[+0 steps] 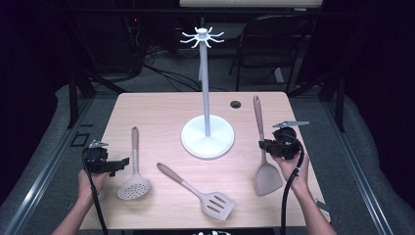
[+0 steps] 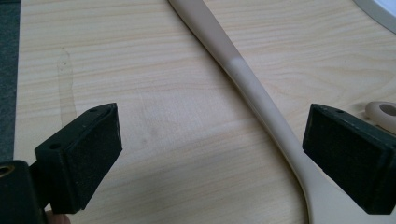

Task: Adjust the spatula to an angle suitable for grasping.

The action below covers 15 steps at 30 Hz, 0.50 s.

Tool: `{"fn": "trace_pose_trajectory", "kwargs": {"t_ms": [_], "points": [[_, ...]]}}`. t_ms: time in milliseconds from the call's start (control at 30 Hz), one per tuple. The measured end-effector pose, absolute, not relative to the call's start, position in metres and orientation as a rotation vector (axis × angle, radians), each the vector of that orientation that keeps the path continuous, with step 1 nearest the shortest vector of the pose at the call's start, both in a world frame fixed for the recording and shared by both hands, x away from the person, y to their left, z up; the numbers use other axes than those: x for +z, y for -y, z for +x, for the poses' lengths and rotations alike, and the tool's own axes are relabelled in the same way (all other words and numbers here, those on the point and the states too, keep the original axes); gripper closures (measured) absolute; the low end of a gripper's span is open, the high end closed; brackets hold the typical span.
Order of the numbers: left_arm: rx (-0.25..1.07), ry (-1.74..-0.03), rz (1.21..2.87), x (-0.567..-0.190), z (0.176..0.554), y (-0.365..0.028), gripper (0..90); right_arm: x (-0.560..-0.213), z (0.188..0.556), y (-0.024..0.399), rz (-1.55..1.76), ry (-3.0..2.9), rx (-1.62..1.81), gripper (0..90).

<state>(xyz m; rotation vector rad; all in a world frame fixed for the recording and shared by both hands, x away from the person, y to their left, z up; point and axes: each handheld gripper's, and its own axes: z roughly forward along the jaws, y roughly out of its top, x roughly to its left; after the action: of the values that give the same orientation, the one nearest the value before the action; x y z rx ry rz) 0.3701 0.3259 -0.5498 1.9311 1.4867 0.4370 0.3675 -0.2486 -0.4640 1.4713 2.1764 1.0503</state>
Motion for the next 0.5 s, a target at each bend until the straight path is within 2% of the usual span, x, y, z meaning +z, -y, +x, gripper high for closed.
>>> {"fn": "trace_pose_trajectory", "kwargs": {"t_ms": [500], "points": [[0.485,-1.462,1.891,-0.536,0.366,-0.325,4.6,-0.447,0.354,0.23,1.304,-2.156,1.11,78.5]]}}
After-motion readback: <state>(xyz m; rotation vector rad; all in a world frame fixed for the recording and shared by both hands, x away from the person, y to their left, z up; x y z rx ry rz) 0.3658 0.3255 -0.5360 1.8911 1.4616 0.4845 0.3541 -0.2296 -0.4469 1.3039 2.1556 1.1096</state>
